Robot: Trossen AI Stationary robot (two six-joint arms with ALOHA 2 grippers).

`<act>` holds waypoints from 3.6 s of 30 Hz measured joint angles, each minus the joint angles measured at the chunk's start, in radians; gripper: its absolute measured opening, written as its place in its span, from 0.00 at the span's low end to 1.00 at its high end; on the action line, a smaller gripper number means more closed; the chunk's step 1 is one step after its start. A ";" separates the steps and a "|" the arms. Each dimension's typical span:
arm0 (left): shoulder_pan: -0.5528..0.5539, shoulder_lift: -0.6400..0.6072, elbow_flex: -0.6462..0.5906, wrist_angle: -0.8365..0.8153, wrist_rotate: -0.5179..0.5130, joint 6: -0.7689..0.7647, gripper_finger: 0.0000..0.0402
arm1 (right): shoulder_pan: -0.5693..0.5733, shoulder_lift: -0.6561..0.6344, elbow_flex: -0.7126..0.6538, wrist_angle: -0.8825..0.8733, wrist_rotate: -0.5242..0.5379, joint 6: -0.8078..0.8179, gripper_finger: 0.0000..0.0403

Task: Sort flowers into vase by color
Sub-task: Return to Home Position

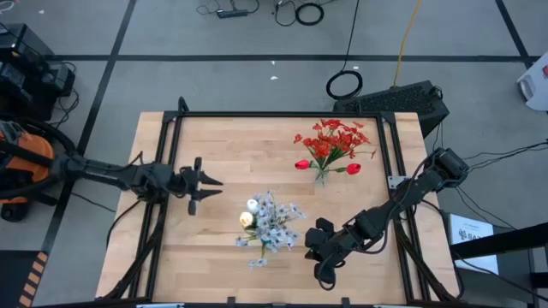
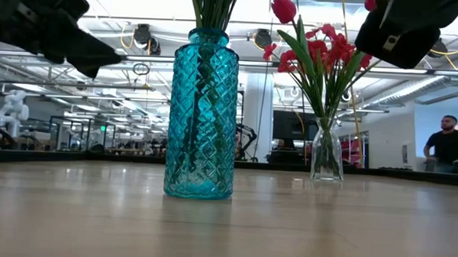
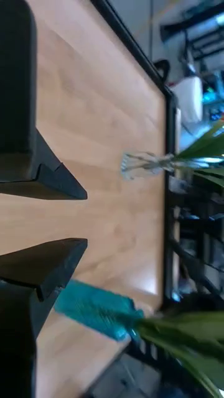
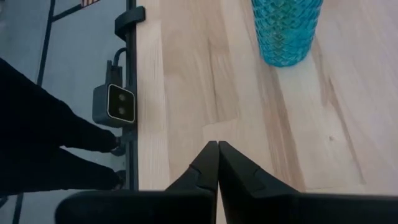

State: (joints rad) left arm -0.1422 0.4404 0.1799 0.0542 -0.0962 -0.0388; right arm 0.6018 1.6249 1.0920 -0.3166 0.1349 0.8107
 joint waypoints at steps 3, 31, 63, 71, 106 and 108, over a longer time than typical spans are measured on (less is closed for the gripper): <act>0.030 -0.098 -0.044 0.029 0.047 -0.008 0.29 | 0.000 -0.002 0.000 -0.005 0.001 0.006 0.00; 0.040 -0.436 -0.174 -0.012 -0.068 -0.032 0.29 | -0.113 -0.410 -0.306 0.112 0.076 -0.348 0.00; 0.040 -0.435 -0.175 -0.010 -0.066 -0.032 0.29 | -0.380 -1.550 -0.962 0.110 -0.015 -0.640 0.00; 0.040 -0.435 -0.175 -0.010 -0.066 -0.032 0.29 | -0.430 -1.624 -0.962 0.055 -0.035 -0.644 0.00; 0.040 -0.434 -0.175 -0.010 -0.065 -0.032 0.29 | -0.533 -1.622 -1.077 0.345 -0.058 -0.580 0.00; 0.040 -0.434 -0.175 -0.010 -0.065 -0.032 0.29 | -0.533 -1.622 -1.077 0.345 -0.058 -0.580 0.00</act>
State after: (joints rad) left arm -0.1022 0.0063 0.0048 0.0437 -0.1616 -0.0704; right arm 0.0689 0.0029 0.0151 0.0283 0.0769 0.2307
